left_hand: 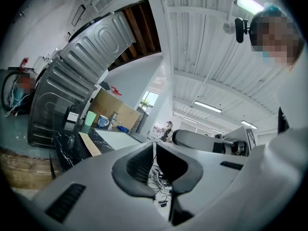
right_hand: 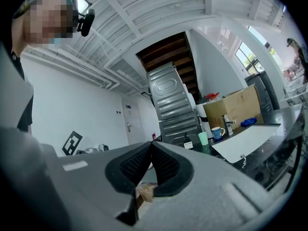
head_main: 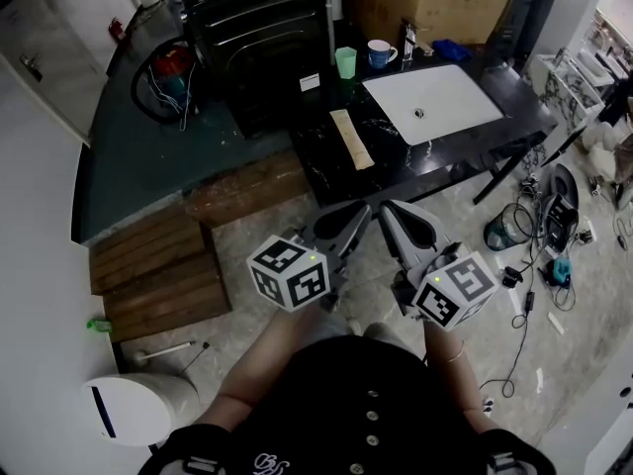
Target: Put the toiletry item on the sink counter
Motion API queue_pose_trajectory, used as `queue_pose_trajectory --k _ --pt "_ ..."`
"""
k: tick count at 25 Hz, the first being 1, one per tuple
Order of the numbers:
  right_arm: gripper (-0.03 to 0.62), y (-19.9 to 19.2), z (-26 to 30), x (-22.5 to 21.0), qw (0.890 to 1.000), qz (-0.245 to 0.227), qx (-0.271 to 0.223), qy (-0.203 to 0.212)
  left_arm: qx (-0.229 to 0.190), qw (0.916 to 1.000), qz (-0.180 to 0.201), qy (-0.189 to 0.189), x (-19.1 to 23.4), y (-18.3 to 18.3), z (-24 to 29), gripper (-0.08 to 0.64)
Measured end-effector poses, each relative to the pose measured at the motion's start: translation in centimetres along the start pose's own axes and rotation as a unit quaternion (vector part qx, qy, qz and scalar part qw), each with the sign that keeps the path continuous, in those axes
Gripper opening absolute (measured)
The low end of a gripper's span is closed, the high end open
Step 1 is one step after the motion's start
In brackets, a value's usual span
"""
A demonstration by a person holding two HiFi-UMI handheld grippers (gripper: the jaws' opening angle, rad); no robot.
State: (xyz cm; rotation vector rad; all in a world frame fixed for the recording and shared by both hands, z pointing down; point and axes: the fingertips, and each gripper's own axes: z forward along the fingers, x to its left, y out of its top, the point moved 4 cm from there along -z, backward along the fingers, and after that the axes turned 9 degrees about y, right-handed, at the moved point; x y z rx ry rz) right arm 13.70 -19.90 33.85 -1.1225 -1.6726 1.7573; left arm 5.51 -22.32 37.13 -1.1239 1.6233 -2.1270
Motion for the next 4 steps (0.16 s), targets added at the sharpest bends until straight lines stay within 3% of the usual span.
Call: queue_pose_trajectory --k 4 --pt "0.003 -0.12 -0.17 -0.12 1.000 -0.003 0.005 0.002 0.003 1.0000 0.000 -0.002 -0.16 -0.27 0.20 0.026"
